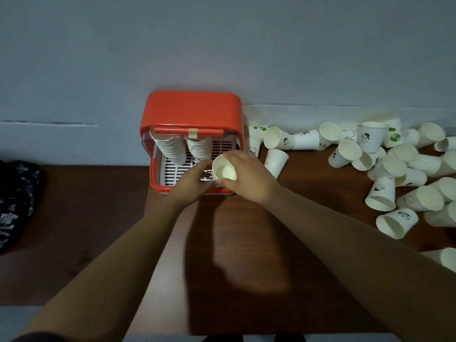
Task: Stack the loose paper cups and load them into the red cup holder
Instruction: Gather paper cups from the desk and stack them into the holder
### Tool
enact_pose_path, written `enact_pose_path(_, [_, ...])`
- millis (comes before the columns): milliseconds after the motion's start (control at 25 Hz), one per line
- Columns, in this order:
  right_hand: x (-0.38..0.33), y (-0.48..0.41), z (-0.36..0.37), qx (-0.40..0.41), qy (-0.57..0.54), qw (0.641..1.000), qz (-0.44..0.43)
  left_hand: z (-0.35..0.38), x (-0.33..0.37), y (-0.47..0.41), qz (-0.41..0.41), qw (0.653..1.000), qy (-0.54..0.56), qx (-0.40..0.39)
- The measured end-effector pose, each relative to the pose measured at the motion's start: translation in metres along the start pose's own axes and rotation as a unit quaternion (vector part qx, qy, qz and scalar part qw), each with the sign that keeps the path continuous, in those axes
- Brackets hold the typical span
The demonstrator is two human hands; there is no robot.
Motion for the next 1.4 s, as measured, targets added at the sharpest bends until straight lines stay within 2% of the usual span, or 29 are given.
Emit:
enact_pose_path(80, [0.016,0.001,0.014,-0.040,-0.089,0.993,0.066,0.002,-0.007,0.000,-0.017,0.999,0.028,-0.003])
enact_pose_path(200, [0.039,0.008,0.021,-0.027,-0.169,0.971,0.165,0.005,-0.016,-0.002,-0.041,0.997,0.066,-0.004])
enact_pose_path(320, [0.046,0.013,0.032,-0.007,-0.232,0.948,0.219,0.007,-0.020,-0.003,-0.062,0.994,0.085,0.002])
enact_pose_path(440, [0.041,0.013,0.037,0.011,-0.292,0.931,0.219,0.006,-0.026,-0.008,-0.077,0.987,0.138,0.020])
enact_pose_path(680, [0.054,0.004,0.055,0.041,-0.323,0.915,0.240,0.006,-0.027,-0.019,-0.082,0.974,0.196,0.083])
enact_pose_path(960, [0.049,-0.011,0.067,0.016,-0.308,0.930,0.201,0.015,-0.020,-0.021,-0.063,0.968,0.233,0.064])
enact_pose_path(1080, [0.049,-0.020,0.073,0.033,-0.303,0.932,0.194,0.015,-0.018,-0.023,-0.049,0.973,0.218,0.060])
enact_pose_path(1400, [0.061,-0.036,0.092,0.006,-0.307,0.923,0.231,0.019,-0.014,-0.038,-0.045,0.984,0.171,0.018])
Point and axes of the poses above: each hand's wrist, its own y-axis away from the middle knuckle, its own z-axis out of the palm, x = y × z, the point moved 10 cm from there along -y, towards the middle knuckle, and after that the axes turned 4 degrees about y, right-handed, at the moved point
